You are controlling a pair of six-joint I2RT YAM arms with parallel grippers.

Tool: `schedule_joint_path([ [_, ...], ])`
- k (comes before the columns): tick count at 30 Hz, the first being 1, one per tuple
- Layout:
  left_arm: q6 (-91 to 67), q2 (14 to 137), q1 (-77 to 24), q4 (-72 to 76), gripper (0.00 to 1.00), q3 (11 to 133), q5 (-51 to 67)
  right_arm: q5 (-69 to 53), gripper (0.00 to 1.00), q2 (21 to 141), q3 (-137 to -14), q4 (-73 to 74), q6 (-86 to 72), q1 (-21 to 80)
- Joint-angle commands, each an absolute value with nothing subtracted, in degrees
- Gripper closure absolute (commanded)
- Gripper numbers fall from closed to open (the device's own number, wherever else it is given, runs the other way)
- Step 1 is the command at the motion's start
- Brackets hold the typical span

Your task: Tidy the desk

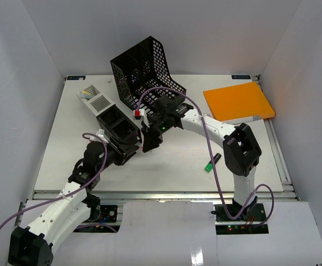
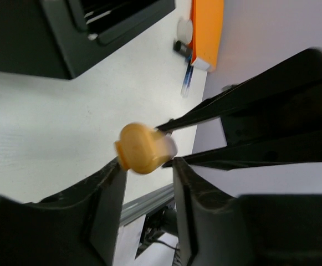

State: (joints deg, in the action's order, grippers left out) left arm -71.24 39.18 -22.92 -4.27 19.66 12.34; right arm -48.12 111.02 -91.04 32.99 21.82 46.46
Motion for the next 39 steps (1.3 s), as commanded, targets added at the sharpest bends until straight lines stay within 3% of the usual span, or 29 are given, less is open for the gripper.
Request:
schedule_joint_path([
  [1,-70.98,38.48,-22.94,-2.17,0.42,23.54,9.63,-48.56,0.92,107.80,-89.93,32.83,20.97,47.06],
  [4,-70.03,37.77,-22.94,-2.49,0.37,24.17,9.78,-48.97,0.92,107.75,-90.11,32.78,21.18,47.10],
  [12,-69.78,39.86,-22.94,-3.95,0.40,23.75,8.84,-51.36,0.92,105.93,-90.40,32.78,22.25,47.02],
  [16,-69.49,41.10,-22.87,-3.87,0.48,24.79,8.23,-51.84,0.92,104.75,-89.33,32.71,22.71,47.02],
  [19,-68.66,41.53,-22.94,-4.04,0.65,26.15,7.87,-52.02,0.89,104.42,-88.86,32.93,23.43,47.02],
  [22,-67.87,40.87,-22.85,-4.66,0.80,27.38,7.34,-52.18,0.78,104.50,-89.08,33.47,24.39,47.02],
  [23,-67.62,40.55,-22.85,-4.94,0.84,27.57,7.15,-52.08,0.70,104.50,-89.23,33.68,24.86,47.02],
  [25,-66.81,39.97,-22.93,-5.54,0.89,28.30,6.57,-51.49,0.43,104.43,-89.45,34.35,26.04,47.02],
  [28,-64.11,40.02,-22.94,-8.46,0.93,31.06,4.07,-50.27,0.29,103.95,-90.47,36.22,28.87,47.02],
  [33,-49.78,50.82,-20.99,-14.10,0.96,46.96,-10.64,-48.73,0.23,99.74,-90.53,38.85,32.86,43.14],
  [39,-35.59,72.66,-3.87,-13.38,0.96,69.23,-4.55,-52.88,0.23,90.79,-81.51,38.24,36.69,33.15],
])
